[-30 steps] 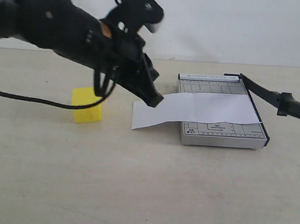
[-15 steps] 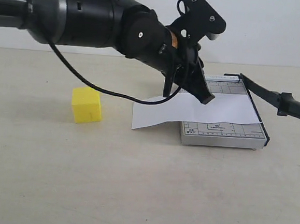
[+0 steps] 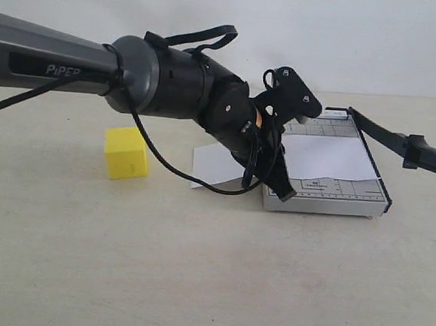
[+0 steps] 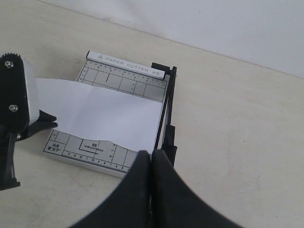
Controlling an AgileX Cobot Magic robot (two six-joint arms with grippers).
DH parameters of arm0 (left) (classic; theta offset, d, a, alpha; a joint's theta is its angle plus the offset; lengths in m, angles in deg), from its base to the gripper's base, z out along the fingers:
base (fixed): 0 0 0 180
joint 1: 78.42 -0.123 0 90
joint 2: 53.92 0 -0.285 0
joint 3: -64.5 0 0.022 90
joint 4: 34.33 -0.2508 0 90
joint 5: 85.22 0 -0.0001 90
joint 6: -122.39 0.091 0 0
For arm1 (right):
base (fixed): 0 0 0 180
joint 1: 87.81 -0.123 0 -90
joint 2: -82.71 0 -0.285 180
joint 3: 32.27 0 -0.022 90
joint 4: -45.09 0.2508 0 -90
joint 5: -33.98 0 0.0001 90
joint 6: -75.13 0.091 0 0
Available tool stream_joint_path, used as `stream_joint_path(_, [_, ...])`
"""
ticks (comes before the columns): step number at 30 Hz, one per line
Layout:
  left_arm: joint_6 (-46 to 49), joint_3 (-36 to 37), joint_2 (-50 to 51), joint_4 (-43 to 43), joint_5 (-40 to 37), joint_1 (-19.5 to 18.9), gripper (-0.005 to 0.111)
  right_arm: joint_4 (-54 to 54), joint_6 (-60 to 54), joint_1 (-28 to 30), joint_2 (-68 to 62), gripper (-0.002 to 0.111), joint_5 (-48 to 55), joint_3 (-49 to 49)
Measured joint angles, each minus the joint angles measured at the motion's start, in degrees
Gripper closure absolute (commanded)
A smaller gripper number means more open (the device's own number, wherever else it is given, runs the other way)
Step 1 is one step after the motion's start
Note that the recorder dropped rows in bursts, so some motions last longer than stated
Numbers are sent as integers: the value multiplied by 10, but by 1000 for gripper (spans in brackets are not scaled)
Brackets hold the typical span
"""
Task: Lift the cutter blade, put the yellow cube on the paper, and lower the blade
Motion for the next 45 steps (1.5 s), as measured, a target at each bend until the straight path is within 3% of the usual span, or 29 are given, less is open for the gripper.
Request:
stream_joint_path(5, [-4,-1,10,0,59,0,102,-1,0,0,0,108,-12,0])
stream_joint_path(18, [-4,-4,29,-23,104,0,102,-4,0,0,0,108,-21,0])
stream_joint_path(28, [-6,-64,83,-28,84,0,102,-7,-4,0,0,108,-22,0])
stream_joint_path(37, [-50,-74,103,-97,100,0,102,-8,-6,0,0,108,-34,0])
stream_joint_path(45, [-59,-100,113,-100,100,37,102,-8,-8,0,0,108,-42,0])
